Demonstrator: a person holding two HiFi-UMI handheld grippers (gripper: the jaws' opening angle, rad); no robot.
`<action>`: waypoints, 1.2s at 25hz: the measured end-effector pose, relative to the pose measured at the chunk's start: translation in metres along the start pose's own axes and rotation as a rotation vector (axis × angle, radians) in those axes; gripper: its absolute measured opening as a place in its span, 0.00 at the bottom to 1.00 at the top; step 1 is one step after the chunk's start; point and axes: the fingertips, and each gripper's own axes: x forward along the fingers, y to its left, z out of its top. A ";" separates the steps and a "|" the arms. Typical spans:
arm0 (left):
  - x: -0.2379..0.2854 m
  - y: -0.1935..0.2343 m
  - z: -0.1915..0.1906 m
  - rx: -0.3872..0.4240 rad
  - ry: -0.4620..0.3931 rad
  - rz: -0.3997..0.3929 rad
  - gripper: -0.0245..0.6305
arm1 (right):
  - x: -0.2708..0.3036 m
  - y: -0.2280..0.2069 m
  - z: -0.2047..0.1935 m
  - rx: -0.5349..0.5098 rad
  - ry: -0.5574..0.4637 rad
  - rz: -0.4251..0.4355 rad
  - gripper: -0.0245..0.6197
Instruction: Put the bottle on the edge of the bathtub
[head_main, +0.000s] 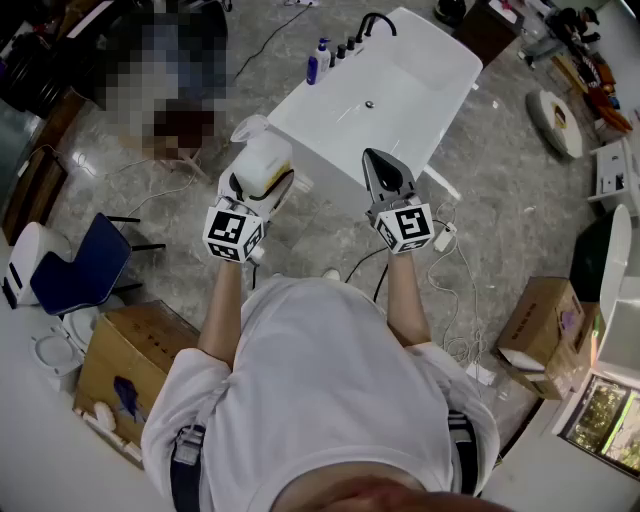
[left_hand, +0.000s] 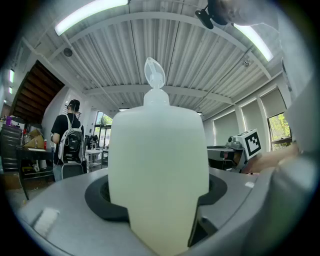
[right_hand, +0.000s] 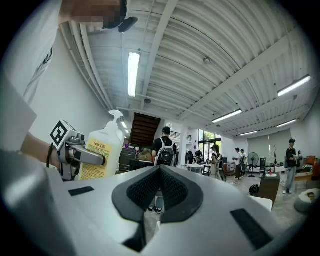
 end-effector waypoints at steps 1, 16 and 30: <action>0.000 0.000 0.000 -0.004 -0.002 0.002 0.56 | 0.000 0.001 0.001 -0.003 -0.001 0.002 0.04; 0.009 -0.022 0.000 0.013 0.039 0.017 0.56 | -0.039 -0.015 -0.009 0.036 0.016 0.015 0.04; 0.019 -0.070 -0.008 -0.024 0.066 0.106 0.56 | -0.073 -0.044 -0.035 0.071 0.037 0.127 0.04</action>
